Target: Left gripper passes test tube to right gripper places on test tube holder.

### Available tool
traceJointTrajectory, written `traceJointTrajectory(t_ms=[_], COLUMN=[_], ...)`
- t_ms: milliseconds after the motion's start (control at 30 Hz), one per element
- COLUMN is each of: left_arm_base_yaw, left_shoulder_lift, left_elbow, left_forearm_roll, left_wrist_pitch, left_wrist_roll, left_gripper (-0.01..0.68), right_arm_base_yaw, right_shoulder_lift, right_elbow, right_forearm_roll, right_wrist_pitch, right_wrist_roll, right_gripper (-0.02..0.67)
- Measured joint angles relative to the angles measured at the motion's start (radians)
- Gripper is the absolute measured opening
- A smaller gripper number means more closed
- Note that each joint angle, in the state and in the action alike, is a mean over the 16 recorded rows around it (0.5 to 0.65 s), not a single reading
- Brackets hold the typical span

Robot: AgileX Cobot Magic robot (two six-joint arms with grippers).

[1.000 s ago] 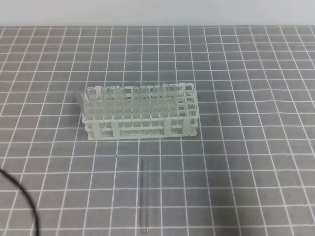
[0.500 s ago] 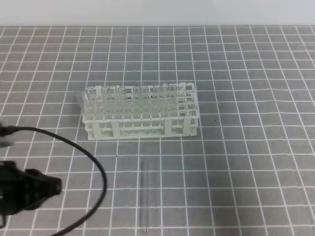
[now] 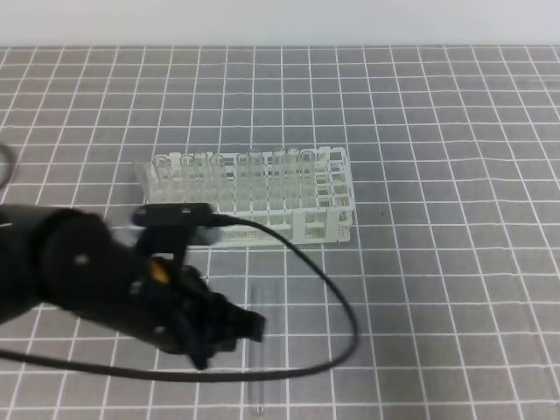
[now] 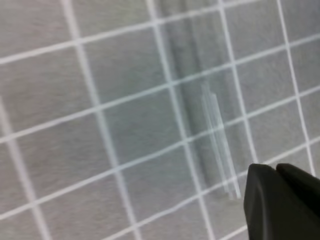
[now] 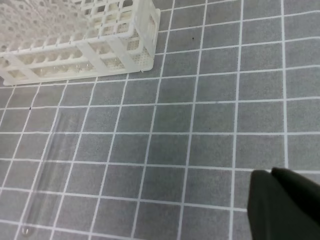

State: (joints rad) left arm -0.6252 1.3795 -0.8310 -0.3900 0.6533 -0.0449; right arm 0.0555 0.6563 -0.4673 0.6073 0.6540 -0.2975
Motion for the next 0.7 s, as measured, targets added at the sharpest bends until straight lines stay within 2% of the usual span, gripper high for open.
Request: traceJointTrajectory(t_ms=[167, 367, 500, 700], left_arm_base_yaw=[-0.119, -0.19, -0.204, -0.203], left_shoulder_lift=[0.094, 0.152, 0.169, 0.174], left_elbow=[-0.098, -0.154, -0.164, -0.164], left_forearm_roll=[0.099, 0.167, 0.19, 0.219], left_wrist_pitch=[0.041, 0.063, 0.063, 0.063], left_wrist_roll=[-0.1, -0.115, -0.1, -0.125], left_gripper=[0.004, 0.047, 0.124, 0.294], right_arm_base_yaw=[0.0, 0.0, 0.0, 0.0], right_shoulder_lift=[0.0, 0.0, 0.0, 0.0], right_elbow=[0.0, 0.0, 0.0, 0.0], right_forearm_roll=[0.006, 0.014, 0.016, 0.019], right_wrist_pitch=[0.002, 0.003, 0.003, 0.003], right_wrist_roll=[-0.001, -0.002, -0.002, -0.002], right_gripper=[-0.013, -0.013, -0.013, -0.013])
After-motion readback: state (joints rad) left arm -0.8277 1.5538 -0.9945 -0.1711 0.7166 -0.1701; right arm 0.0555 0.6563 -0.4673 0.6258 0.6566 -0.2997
